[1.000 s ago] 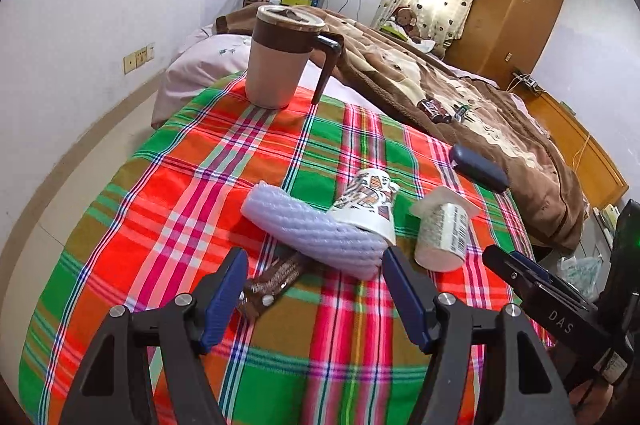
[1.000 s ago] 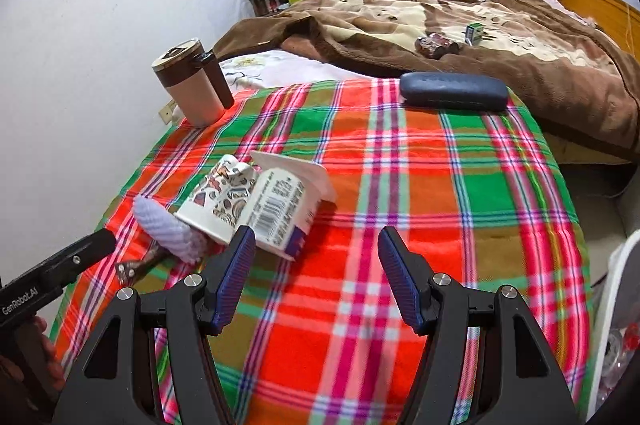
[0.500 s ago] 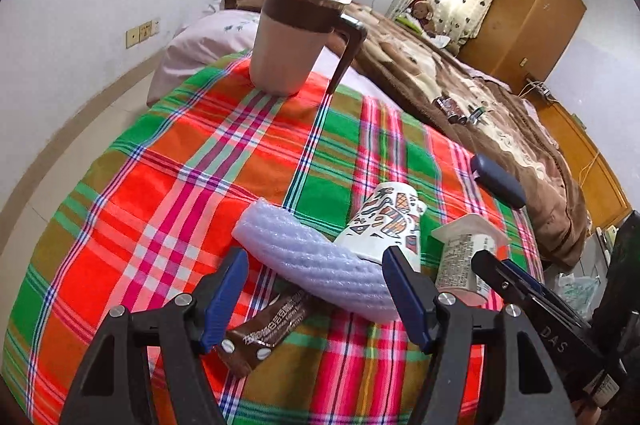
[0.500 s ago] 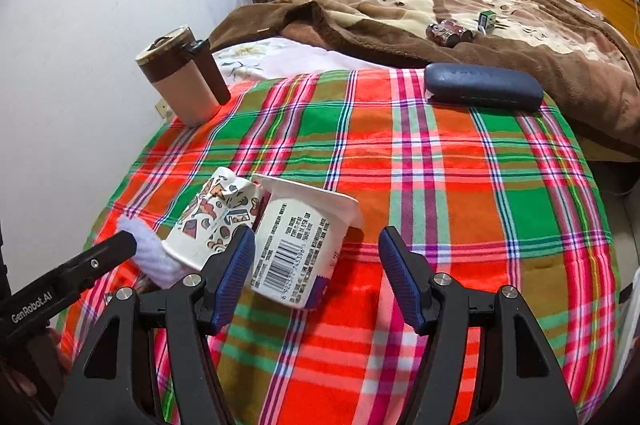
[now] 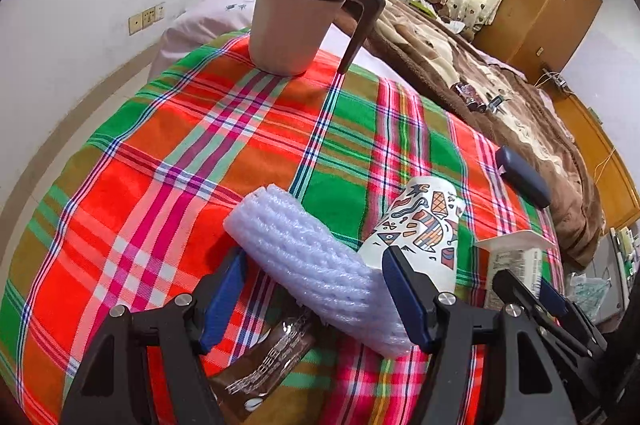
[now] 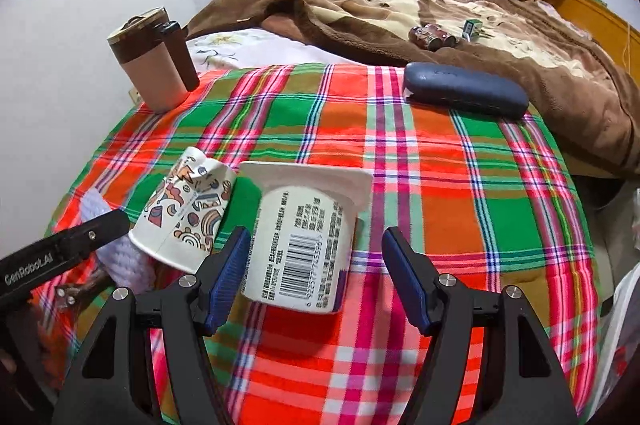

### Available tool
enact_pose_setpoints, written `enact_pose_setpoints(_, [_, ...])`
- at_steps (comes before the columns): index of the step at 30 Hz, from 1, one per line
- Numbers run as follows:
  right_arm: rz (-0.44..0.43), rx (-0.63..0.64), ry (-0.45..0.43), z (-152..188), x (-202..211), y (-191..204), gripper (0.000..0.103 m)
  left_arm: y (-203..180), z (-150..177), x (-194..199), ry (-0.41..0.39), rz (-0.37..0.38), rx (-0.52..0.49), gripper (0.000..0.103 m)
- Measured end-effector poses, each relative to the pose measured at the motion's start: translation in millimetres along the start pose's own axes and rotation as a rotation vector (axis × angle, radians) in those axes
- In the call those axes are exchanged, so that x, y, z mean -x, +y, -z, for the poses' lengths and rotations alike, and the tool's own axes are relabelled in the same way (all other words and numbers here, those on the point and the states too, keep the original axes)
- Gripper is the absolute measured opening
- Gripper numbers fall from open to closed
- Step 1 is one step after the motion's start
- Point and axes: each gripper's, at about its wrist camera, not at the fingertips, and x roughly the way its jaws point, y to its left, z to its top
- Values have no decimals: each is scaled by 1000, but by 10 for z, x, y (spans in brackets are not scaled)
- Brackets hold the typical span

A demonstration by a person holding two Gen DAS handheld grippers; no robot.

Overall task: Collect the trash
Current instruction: 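Grasp the second white foam net with the left tool while the right tool grasps the white yogurt cup, then lift and carry the foam net and yogurt cup with both tools over the white bin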

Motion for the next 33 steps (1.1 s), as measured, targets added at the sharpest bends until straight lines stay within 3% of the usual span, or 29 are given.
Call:
enact_pose_setpoints(4, [5,3,3,8,-35,-22,67,-74,-36,-100,9,-30,-24,69])
enact_pose_setpoints(9, [33,5,1,41,-62,-63,53,-175,-32,-150,9,-29,-47,68])
enact_pose_setpoints(12, [20,-3,5,48,-73,-92,52,-239,-8,-169,7,-29,-72,53])
enact_pose_setpoints(20, [-4,-31,-8,61,-54,-156,52,-338,20,-155,0,-16,-120,27])
enact_pose_setpoints(33, [-23,-54,-32,78,-11,-218,52,-424,102,-51,-18,-18,-172,26])
